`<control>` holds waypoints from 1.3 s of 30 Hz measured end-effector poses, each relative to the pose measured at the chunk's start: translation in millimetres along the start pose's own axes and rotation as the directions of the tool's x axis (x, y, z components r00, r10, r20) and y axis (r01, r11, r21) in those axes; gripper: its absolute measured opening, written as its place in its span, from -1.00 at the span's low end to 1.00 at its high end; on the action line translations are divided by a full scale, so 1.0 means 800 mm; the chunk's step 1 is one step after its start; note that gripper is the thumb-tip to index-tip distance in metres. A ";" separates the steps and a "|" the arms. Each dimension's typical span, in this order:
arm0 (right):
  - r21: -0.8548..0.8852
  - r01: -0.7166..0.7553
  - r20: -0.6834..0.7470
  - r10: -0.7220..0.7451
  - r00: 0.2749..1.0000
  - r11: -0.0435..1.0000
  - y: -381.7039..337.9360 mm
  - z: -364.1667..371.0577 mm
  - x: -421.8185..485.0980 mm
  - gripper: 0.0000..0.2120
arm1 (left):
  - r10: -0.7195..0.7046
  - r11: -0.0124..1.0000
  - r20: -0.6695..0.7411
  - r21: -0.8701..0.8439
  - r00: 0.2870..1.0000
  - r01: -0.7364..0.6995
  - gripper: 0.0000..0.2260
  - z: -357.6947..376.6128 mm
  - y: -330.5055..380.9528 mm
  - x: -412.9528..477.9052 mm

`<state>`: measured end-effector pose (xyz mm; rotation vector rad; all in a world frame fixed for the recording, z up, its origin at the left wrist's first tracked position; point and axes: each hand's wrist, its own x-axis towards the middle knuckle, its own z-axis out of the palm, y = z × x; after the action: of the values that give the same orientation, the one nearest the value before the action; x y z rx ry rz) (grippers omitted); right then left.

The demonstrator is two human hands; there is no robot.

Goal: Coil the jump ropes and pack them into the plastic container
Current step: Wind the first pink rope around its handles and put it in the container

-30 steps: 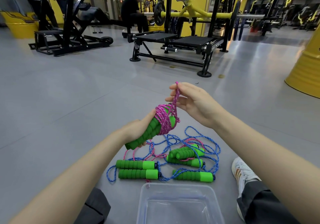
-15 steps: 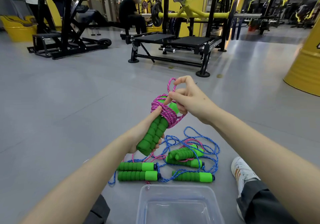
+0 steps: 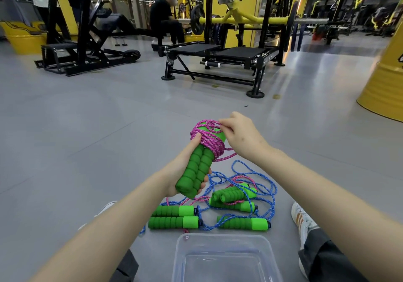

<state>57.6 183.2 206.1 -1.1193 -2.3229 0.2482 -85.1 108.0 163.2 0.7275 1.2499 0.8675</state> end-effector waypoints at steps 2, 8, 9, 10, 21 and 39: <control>-0.007 0.015 -0.057 -0.016 0.998 1.000 0.000 0.000 0.000 -0.78 | -0.002 1.000 0.004 0.007 1.000 0.002 -0.29 0.001 0.000 0.000; -0.155 0.018 -0.129 -0.038 0.991 0.988 -0.015 0.003 -0.004 -0.75 | 0.064 0.996 -0.009 -0.057 0.998 -0.065 -0.30 0.009 0.001 0.003; -0.189 0.028 -0.094 -0.047 0.994 0.982 -0.017 0.004 -0.005 -0.74 | 0.065 0.996 -0.009 -0.064 0.998 -0.066 -0.29 0.010 0.002 0.002; -0.191 0.043 -0.053 -0.054 0.997 0.981 -0.018 0.005 -0.006 -0.73 | 0.056 0.996 -0.010 -0.065 0.998 -0.056 -0.26 0.008 0.002 0.001; 0.145 0.128 0.134 -0.148 0.980 0.981 -0.013 0.003 -0.011 -0.77 | 0.008 0.997 -0.026 -0.073 1.000 -0.010 -0.17 0.004 0.016 -0.004; 0.359 -0.215 0.460 0.028 0.888 0.908 -0.007 0.011 -0.021 -0.71 | -0.133 0.987 -0.037 0.085 0.990 0.135 -0.23 0.006 0.012 -0.002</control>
<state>57.6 167.5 194.3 -1.0782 -2.4150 1.0867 -82.3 111.8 173.2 0.6932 1.3555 0.7201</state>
